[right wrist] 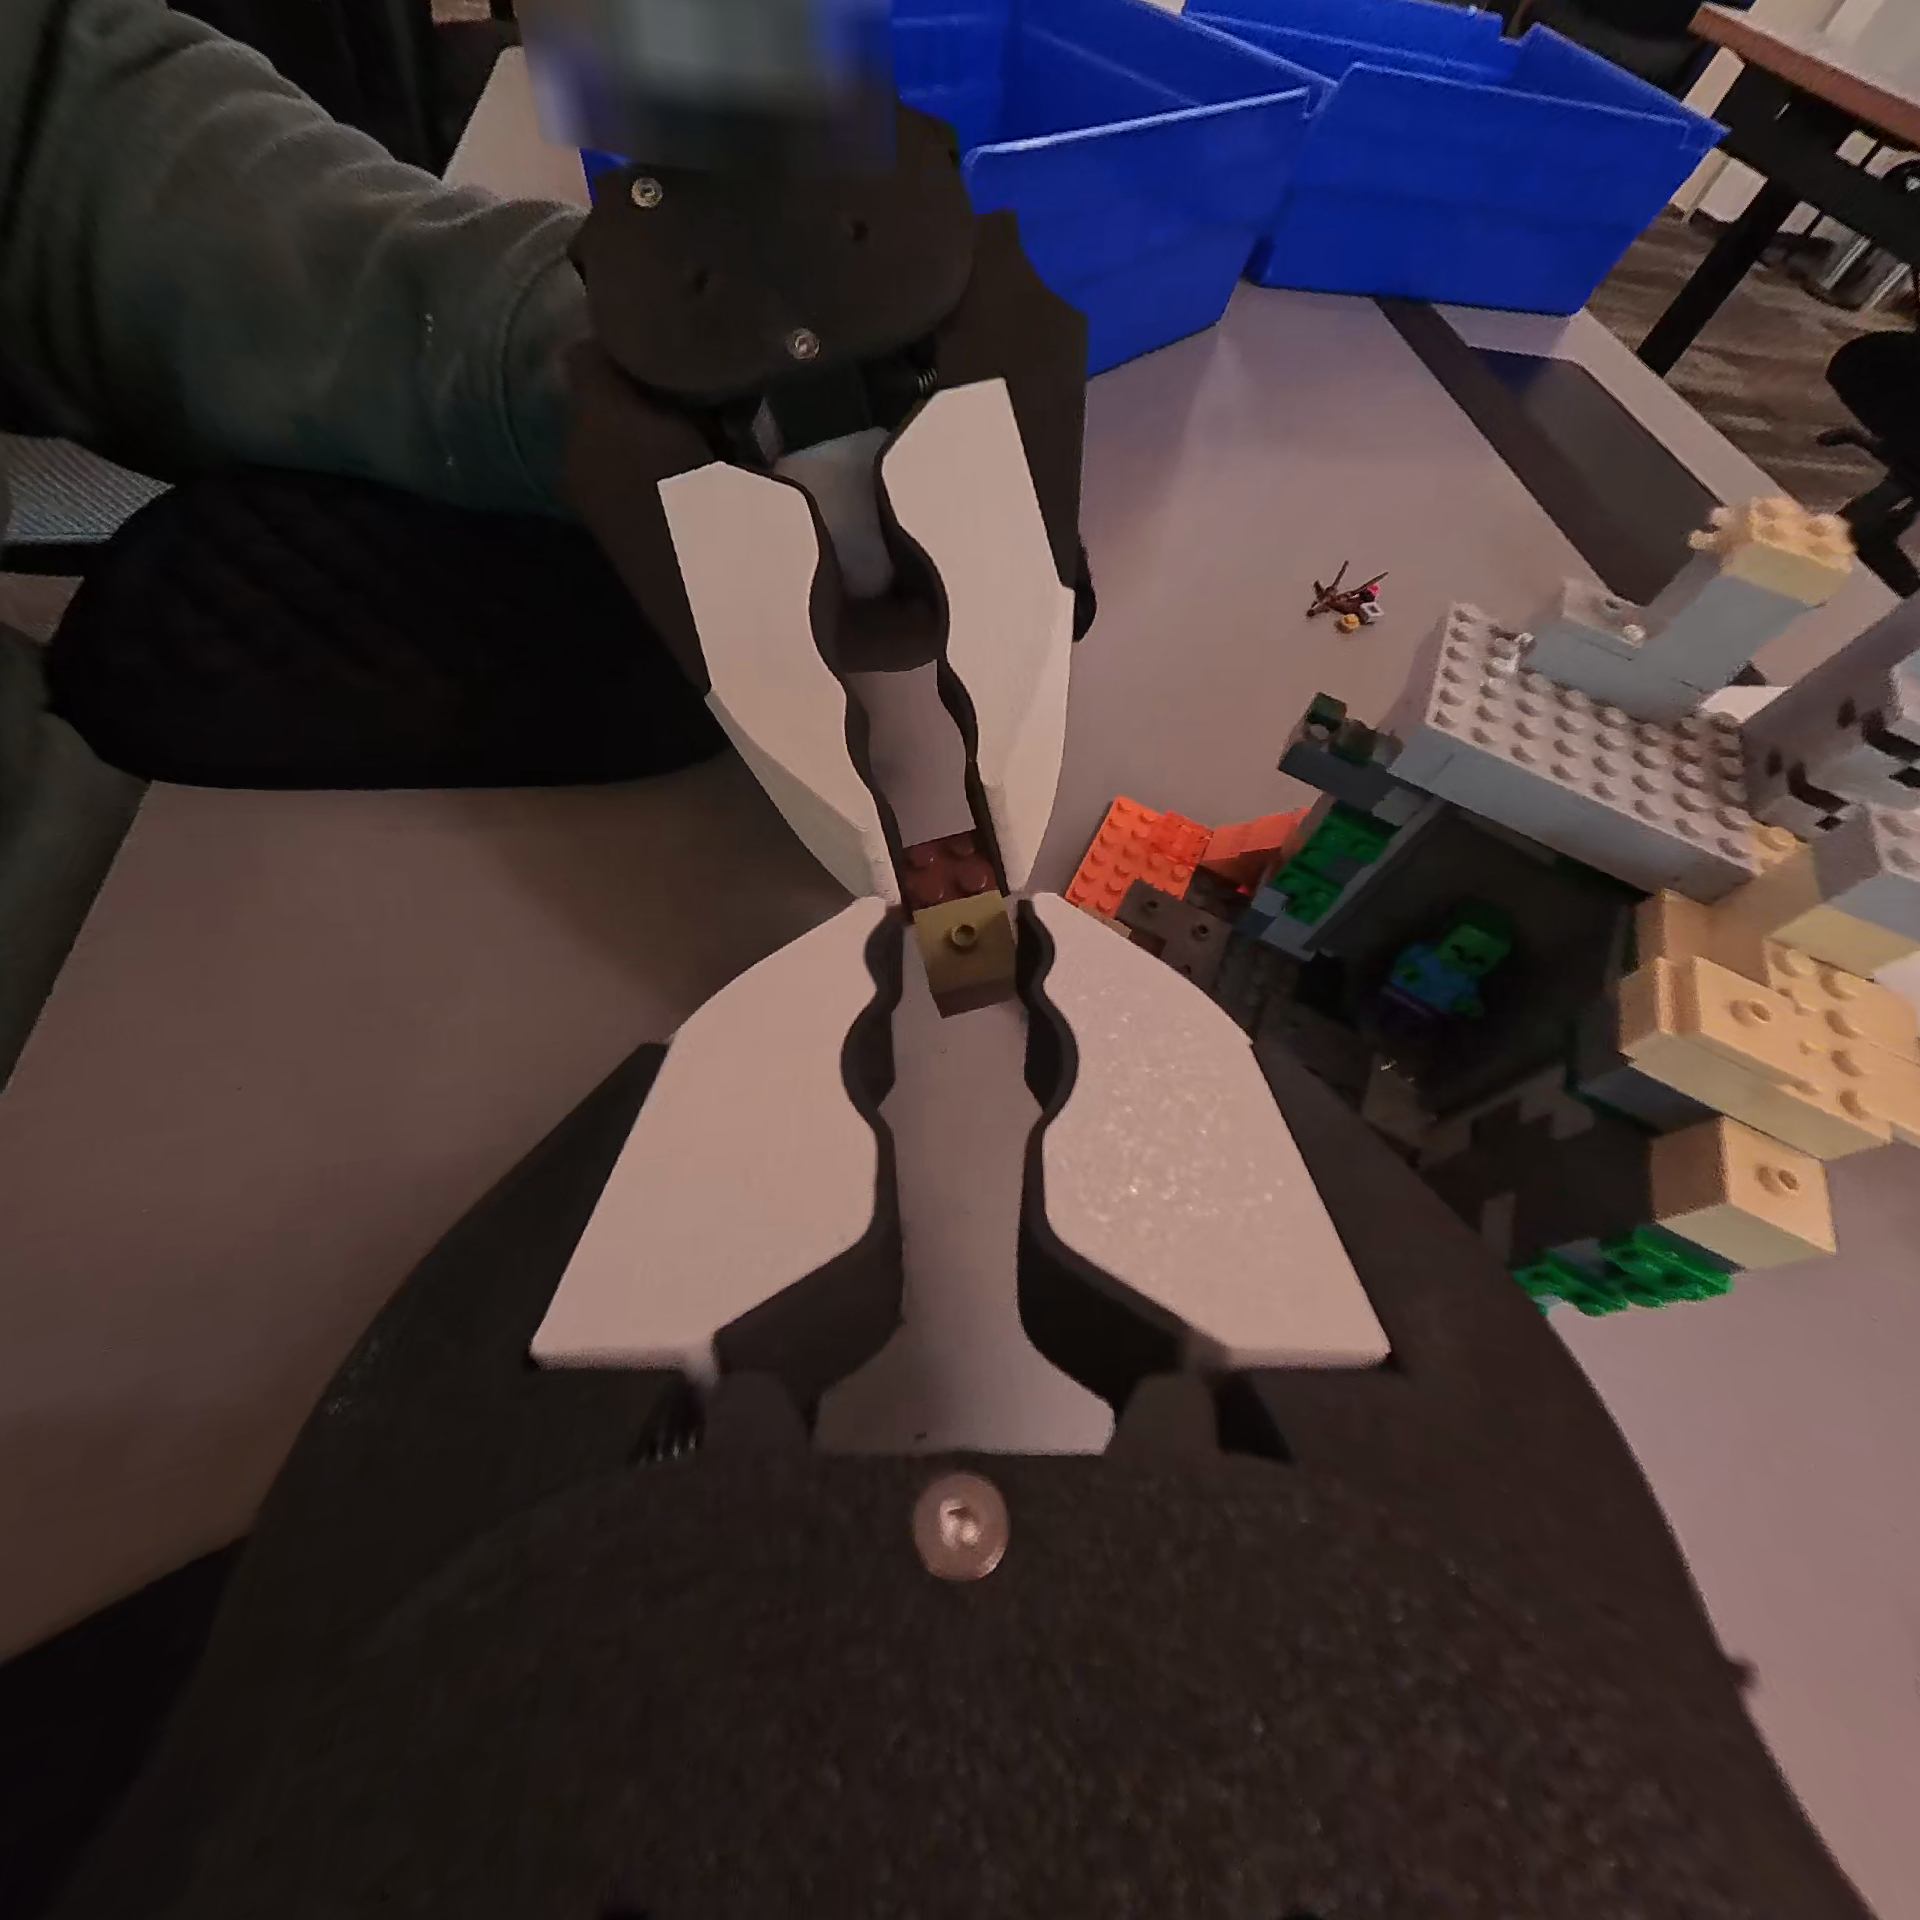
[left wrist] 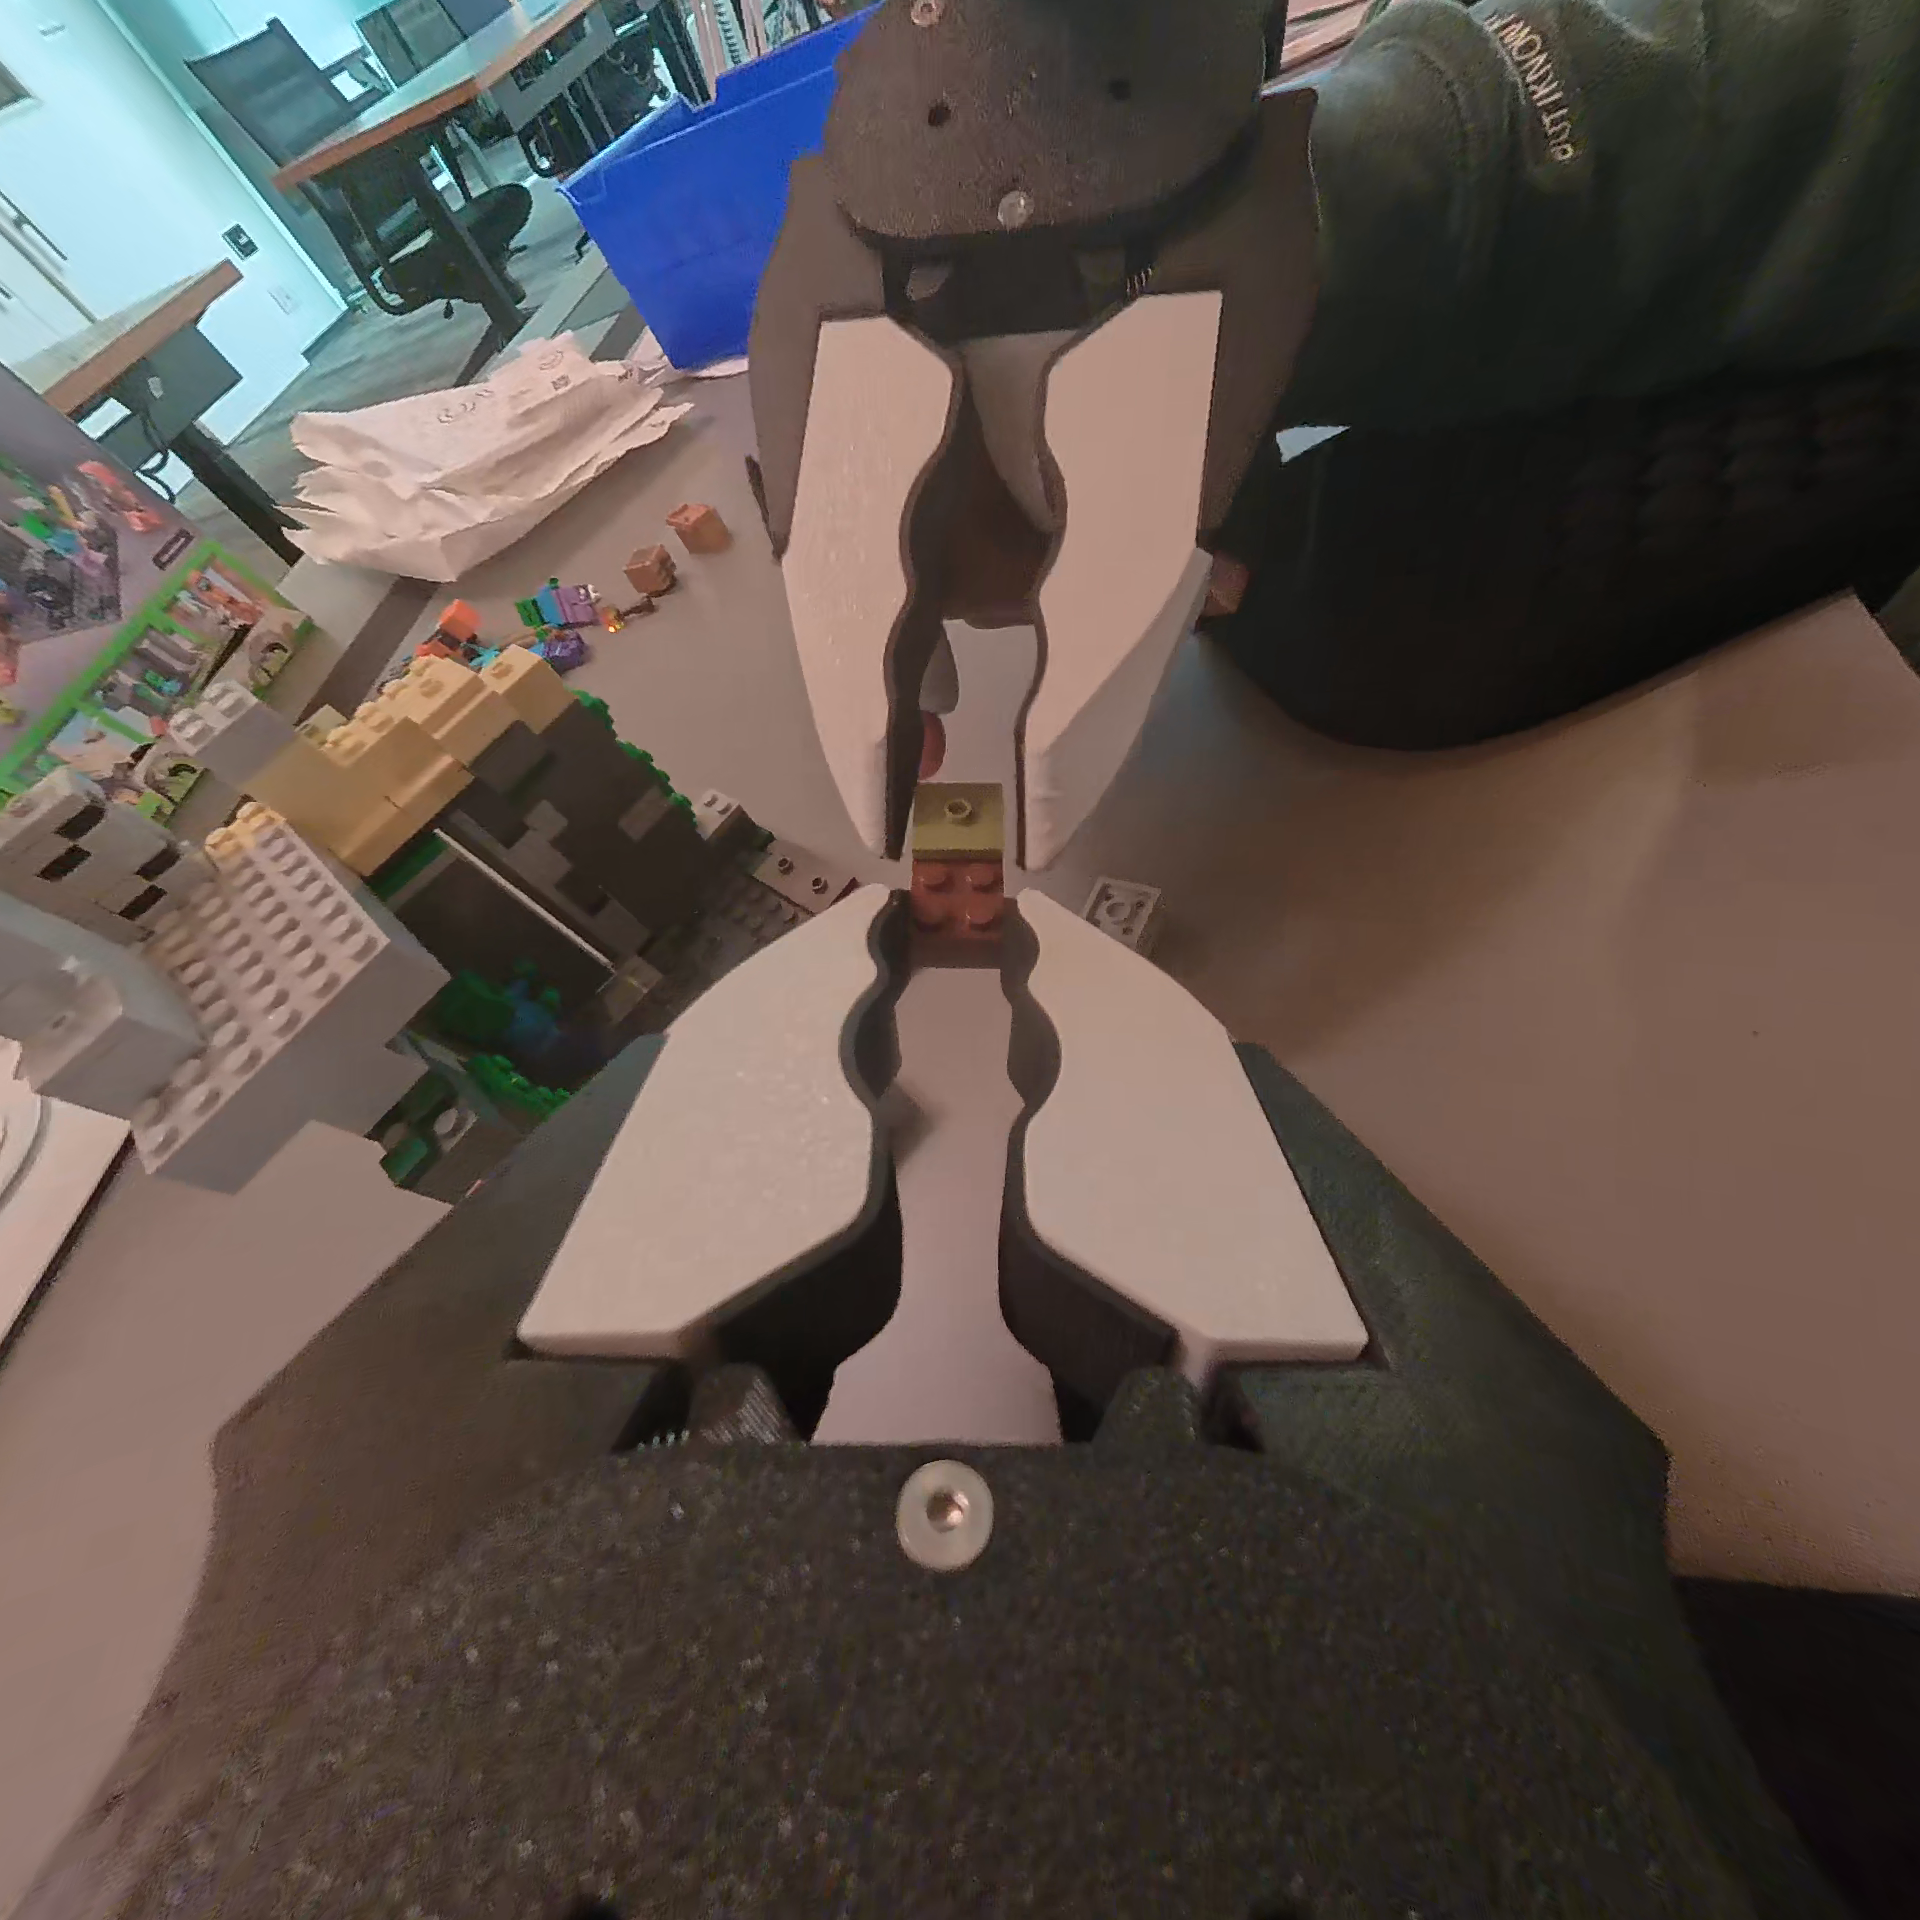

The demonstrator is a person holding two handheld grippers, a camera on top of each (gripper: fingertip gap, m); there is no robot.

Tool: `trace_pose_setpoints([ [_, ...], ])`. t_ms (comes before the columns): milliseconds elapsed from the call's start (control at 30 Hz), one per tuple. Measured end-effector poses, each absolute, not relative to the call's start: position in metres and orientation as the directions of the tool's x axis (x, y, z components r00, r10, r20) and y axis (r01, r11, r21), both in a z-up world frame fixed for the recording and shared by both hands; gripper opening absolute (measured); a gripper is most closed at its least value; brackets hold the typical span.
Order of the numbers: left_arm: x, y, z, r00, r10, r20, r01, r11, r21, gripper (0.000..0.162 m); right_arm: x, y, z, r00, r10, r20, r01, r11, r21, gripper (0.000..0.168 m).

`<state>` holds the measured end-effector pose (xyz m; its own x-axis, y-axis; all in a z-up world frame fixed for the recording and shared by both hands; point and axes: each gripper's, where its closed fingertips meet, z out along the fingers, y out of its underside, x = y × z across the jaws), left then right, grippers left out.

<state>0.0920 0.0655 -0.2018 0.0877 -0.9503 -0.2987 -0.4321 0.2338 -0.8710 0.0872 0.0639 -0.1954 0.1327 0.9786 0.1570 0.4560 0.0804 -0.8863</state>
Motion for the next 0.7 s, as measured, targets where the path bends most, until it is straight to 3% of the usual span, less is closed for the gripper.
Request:
trace_pose_setpoints([
  [233,0.091,0.063,-0.202,0.072,-0.969,-0.238,-0.422,0.186,-0.887,0.017,0.086,0.064,-0.198,0.122,0.978,0.170,0.458,0.096,-0.884,0.018],
  [500,0.089,0.053,-0.175,-0.024,-0.984,0.178,-0.219,-0.169,-0.961,0.017,0.080,0.054,-0.166,0.115,0.956,0.268,0.328,0.218,-0.919,0.017],
  [700,0.089,0.049,-0.176,-0.077,-0.923,0.377,-0.226,-0.352,-0.908,0.018,0.080,0.049,-0.166,0.094,0.861,0.499,0.423,0.419,-0.803,0.017],
])
